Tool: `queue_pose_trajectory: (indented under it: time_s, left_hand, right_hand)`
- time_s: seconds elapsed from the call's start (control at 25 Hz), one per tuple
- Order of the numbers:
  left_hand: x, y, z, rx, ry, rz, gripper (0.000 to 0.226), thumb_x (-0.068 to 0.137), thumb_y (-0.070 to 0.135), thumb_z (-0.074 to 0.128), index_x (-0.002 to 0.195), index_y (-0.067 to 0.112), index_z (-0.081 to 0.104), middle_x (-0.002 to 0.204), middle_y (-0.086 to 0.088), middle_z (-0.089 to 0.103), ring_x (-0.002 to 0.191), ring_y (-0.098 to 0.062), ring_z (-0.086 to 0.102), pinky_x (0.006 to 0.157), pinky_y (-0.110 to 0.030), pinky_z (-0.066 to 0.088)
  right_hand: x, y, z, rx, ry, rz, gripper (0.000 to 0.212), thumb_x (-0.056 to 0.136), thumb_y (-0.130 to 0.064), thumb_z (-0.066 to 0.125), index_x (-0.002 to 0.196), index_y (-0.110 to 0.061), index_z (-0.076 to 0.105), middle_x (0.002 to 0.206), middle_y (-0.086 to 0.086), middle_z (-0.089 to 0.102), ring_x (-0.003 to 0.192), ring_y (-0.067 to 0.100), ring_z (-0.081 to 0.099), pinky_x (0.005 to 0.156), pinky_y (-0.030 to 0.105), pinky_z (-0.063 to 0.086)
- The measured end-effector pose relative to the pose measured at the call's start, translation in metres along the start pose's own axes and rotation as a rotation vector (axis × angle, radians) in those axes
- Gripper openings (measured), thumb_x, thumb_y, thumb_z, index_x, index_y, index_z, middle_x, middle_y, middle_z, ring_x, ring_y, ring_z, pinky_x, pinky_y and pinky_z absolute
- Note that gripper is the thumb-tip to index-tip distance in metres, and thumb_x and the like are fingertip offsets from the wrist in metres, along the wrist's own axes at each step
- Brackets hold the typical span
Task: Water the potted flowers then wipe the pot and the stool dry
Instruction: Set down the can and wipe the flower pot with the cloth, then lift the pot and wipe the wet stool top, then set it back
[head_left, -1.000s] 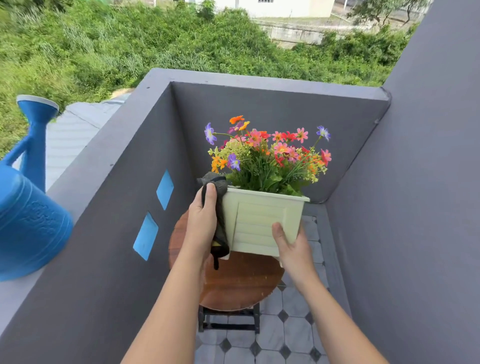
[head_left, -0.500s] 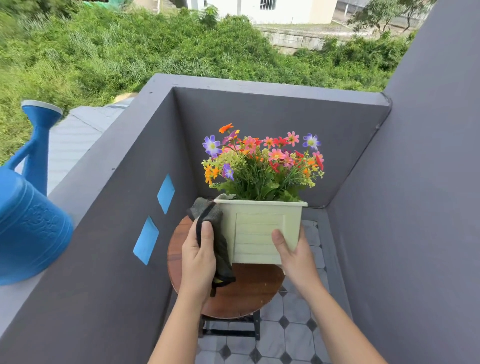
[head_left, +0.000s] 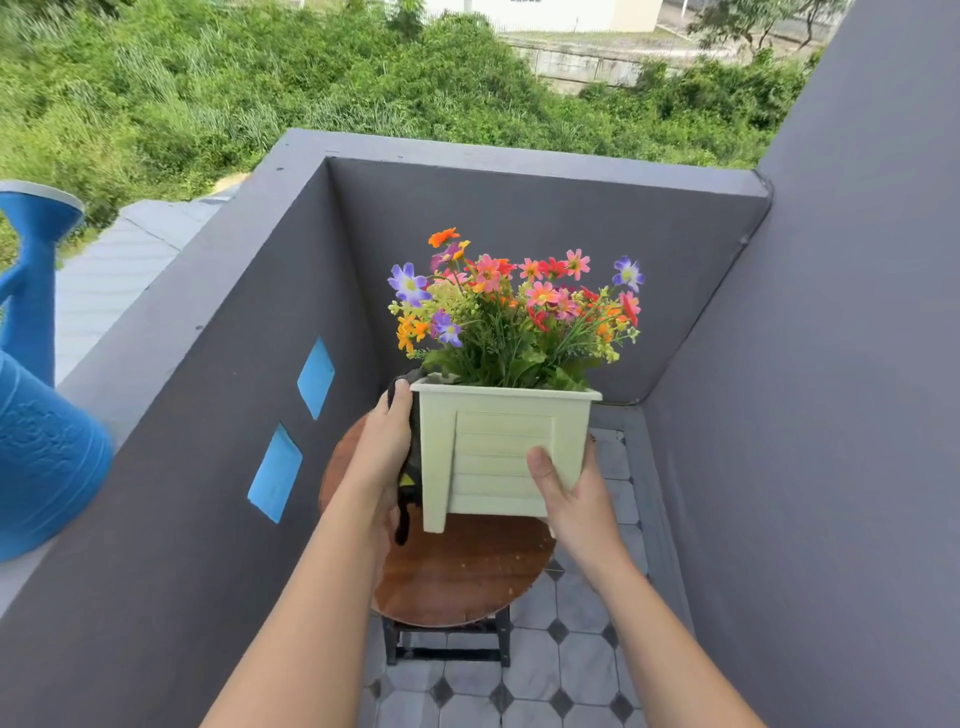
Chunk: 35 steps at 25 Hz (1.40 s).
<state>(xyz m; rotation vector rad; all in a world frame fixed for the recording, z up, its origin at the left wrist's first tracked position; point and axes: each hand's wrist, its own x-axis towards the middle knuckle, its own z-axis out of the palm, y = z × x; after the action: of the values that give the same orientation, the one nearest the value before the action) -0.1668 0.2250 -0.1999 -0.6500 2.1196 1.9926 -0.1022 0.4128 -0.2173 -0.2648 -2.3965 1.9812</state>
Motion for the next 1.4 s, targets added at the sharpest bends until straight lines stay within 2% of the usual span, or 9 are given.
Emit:
queue_pose_trajectory:
  time_s: [0.2, 0.44, 0.56, 0.68, 0.8, 0.96, 1.16, 1.28, 1.4]
  left_hand:
    - [-0.071, -0.016, 0.000, -0.061, 0.104, 0.178, 0.021, 0.097, 0.039, 0.045, 0.115, 0.034, 0.053, 0.103, 0.026, 0.057, 0.098, 0.003, 0.055, 0.079, -0.006, 0.041]
    - [-0.087, -0.052, 0.003, 0.179, 0.029, 0.267, 0.039, 0.073, 0.035, 0.078, 0.099, 0.044, 0.050, 0.097, 0.024, 0.064, 0.087, 0.024, 0.053, 0.068, -0.001, 0.040]
    - [-0.090, -0.057, 0.006, 0.232, 0.079, 0.308, 0.029, 0.077, 0.039, 0.073, 0.095, 0.042, 0.051, 0.092, 0.025, 0.062, 0.084, 0.020, 0.055, 0.066, -0.002, 0.040]
    - [-0.091, -0.058, 0.005, 0.262, 0.094, 0.350, 0.028, 0.080, 0.038, 0.070, 0.103, 0.037, 0.055, 0.092, 0.028, 0.061, 0.088, 0.016, 0.054, 0.068, -0.002, 0.039]
    - [-0.089, -0.057, 0.001, 0.269, 0.094, 0.357, 0.025, 0.081, 0.036, 0.070, 0.101, 0.034, 0.055, 0.089, 0.026, 0.061, 0.086, 0.013, 0.054, 0.065, 0.000, 0.039]
    - [-0.091, -0.048, 0.003, 0.224, 0.089, 0.374, 0.024, 0.080, 0.037, 0.069, 0.098, 0.041, 0.054, 0.091, 0.021, 0.064, 0.086, 0.010, 0.059, 0.065, -0.002, 0.041]
    - [-0.094, -0.005, 0.014, 0.020, -0.012, 0.457, 0.031, 0.080, 0.047, 0.067, 0.109, 0.040, 0.056, 0.104, 0.016, 0.067, 0.091, 0.004, 0.063, 0.073, -0.015, 0.048]
    - [-0.090, 0.019, 0.020, -0.314, -0.069, 0.328, 0.048, 0.084, 0.037, 0.062, 0.128, 0.024, 0.051, 0.115, -0.001, 0.064, 0.098, -0.011, 0.066, 0.078, -0.026, 0.056]
    - [-0.084, 0.020, 0.012, -0.242, -0.055, 0.257, 0.040, 0.093, 0.021, 0.057, 0.131, 0.021, 0.047, 0.122, -0.009, 0.060, 0.109, -0.025, 0.062, 0.081, -0.034, 0.054]
  right_hand:
    - [-0.004, -0.003, -0.003, -0.021, -0.028, 0.002, 0.075, 0.074, -0.068, 0.055, 0.135, -0.026, 0.044, 0.123, -0.014, 0.059, 0.113, 0.000, 0.055, 0.089, 0.012, 0.042]
    - [-0.005, -0.003, -0.012, 0.031, -0.206, 0.200, 0.109, 0.056, -0.092, 0.046, 0.148, -0.043, 0.017, 0.145, -0.014, 0.045, 0.130, 0.008, 0.046, 0.112, 0.040, 0.036]
    - [-0.007, -0.001, -0.018, 0.136, -0.272, 0.394, 0.124, 0.051, -0.080, 0.066, 0.142, -0.055, -0.015, 0.145, -0.013, 0.045, 0.128, 0.018, 0.052, 0.097, 0.044, 0.051]
    - [-0.003, 0.006, -0.016, 0.096, -0.237, 0.344, 0.140, 0.039, -0.070, 0.083, 0.150, -0.038, 0.005, 0.135, -0.007, 0.057, 0.116, 0.017, 0.061, 0.089, 0.041, 0.056]
    - [-0.008, 0.002, -0.008, 0.196, -0.201, 0.288, 0.130, 0.036, -0.074, 0.079, 0.147, -0.030, 0.027, 0.129, -0.005, 0.060, 0.106, 0.010, 0.063, 0.068, 0.032, 0.060]
    - [-0.012, -0.009, -0.008, 0.218, -0.174, 0.159, 0.128, 0.040, -0.080, 0.071, 0.148, -0.029, 0.026, 0.134, -0.002, 0.058, 0.107, 0.008, 0.064, 0.062, 0.025, 0.059]
    - [-0.002, -0.042, -0.033, 0.272, -0.062, 0.030, 0.047, 0.086, -0.041, 0.055, 0.129, -0.033, 0.038, 0.113, -0.027, 0.052, 0.093, -0.017, 0.056, 0.087, 0.011, 0.046]
    - [0.005, -0.064, -0.052, 0.334, -0.002, 0.011, 0.060, 0.073, -0.059, 0.060, 0.125, -0.038, 0.042, 0.110, -0.031, 0.051, 0.089, -0.022, 0.055, 0.081, 0.007, 0.044]
    - [0.009, -0.078, -0.064, 0.357, 0.063, -0.024, 0.045, 0.091, -0.037, 0.055, 0.131, -0.022, 0.042, 0.105, -0.027, 0.052, 0.081, -0.025, 0.053, 0.063, -0.003, 0.042]
